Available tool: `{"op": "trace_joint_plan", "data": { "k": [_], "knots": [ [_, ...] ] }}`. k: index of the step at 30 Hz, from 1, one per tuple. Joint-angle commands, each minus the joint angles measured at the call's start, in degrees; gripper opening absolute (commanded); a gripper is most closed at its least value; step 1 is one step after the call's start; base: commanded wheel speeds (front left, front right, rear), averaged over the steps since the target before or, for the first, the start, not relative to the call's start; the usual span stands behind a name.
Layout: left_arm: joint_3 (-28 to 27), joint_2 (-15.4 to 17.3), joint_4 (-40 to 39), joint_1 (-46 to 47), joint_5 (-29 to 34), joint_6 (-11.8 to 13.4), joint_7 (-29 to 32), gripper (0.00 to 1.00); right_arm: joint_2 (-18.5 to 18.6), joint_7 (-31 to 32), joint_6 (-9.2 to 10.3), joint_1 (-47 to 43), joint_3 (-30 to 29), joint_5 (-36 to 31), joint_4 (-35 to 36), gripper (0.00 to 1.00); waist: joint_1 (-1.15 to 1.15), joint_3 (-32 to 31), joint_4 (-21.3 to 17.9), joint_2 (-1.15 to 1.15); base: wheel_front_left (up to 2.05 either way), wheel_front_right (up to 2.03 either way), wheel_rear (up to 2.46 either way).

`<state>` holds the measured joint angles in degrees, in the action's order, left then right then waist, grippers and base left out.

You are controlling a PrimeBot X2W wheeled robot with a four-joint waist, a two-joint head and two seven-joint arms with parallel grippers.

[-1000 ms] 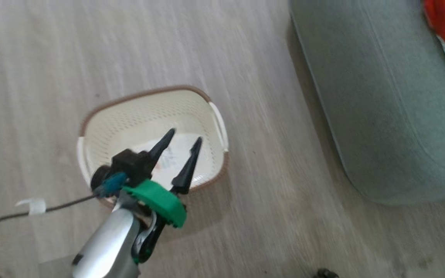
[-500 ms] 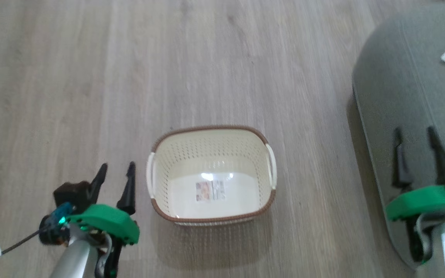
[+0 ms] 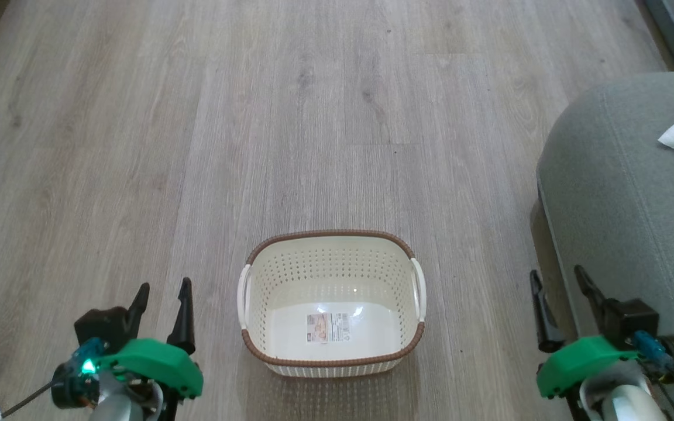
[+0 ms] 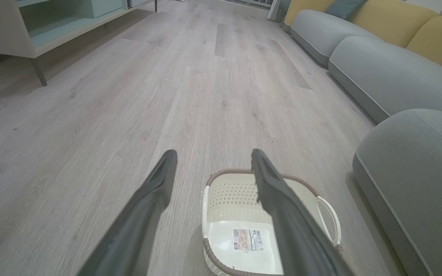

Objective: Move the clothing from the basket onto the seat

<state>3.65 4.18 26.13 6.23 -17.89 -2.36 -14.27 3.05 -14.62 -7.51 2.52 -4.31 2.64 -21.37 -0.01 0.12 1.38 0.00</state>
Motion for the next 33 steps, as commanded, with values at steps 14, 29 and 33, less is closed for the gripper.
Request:
{"op": "trace_joint_plan", "data": {
  "k": [14, 29, 33],
  "knots": [
    [-1.3, -0.7, 2.2, -0.9, -0.8, -1.1, 1.2, 0.0, -0.1, 1.1, 0.0, -0.1, 0.6, 3.0, -2.9, 0.0, 0.01, -0.1, -0.5, 0.0, 0.0, 0.0, 0.0],
    [-2.2, -0.8, 0.2, -1.0, -10.0, -1.6, 3.4, 0.0, -0.1, 3.4, 0.0, 0.1, 0.6, 13.9, -1.3, 0.0, 0.01, -0.1, -0.6, 0.0, 0.0, 0.0, 0.0],
    [-2.4, -0.8, -0.1, -1.0, -11.9, -1.7, 3.9, 0.0, -0.1, 3.9, 0.0, 0.1, 0.5, 16.0, -1.0, 0.0, 0.01, -0.1, -0.7, 0.0, 0.0, 0.0, 0.0]
  ]
}}
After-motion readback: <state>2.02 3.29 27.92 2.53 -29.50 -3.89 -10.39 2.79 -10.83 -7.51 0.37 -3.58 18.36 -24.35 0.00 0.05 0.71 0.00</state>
